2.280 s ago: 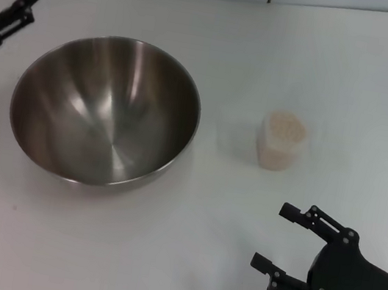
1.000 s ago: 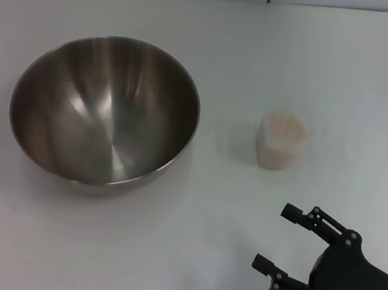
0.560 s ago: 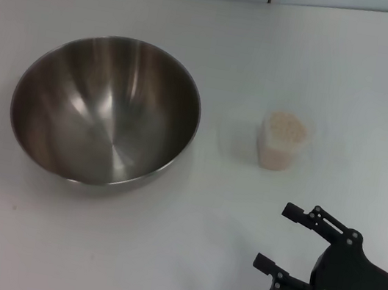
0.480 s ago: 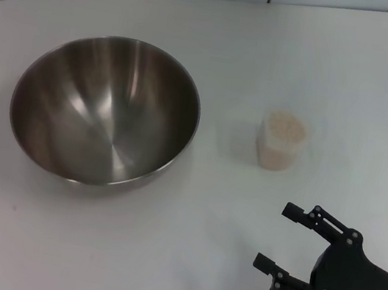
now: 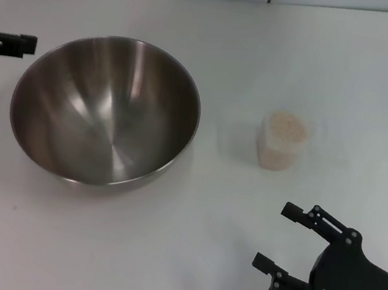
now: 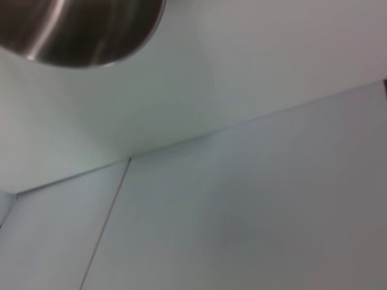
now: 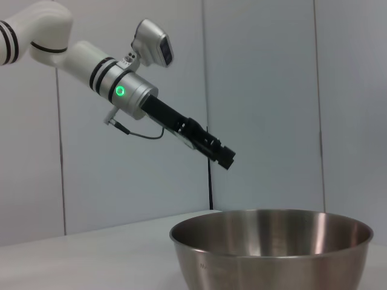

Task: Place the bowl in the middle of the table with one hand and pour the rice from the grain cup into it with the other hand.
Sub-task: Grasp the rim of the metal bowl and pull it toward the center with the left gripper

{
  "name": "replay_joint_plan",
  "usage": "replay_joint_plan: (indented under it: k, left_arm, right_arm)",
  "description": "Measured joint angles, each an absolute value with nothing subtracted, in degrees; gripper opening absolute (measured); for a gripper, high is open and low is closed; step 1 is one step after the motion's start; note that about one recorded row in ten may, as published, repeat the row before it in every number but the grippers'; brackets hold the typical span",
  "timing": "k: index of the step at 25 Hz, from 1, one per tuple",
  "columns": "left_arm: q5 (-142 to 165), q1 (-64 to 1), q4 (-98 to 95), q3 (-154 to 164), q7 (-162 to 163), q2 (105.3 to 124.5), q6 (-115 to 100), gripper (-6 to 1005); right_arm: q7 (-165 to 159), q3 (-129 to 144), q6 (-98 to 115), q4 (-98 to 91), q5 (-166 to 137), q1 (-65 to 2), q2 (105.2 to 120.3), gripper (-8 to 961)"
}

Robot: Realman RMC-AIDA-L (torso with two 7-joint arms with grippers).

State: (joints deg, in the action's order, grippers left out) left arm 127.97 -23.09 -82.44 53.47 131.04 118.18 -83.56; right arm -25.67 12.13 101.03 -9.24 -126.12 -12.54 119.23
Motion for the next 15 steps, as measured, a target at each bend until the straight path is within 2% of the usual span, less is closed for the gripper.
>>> replay_joint_plan:
  k: [15]
  left_arm:
    - [136.8,-29.0,-70.4,56.0,130.5,118.41,-79.5,812]
  right_arm:
    - [-25.7,12.1,101.1,-9.3,-126.1,-12.6,119.27,815]
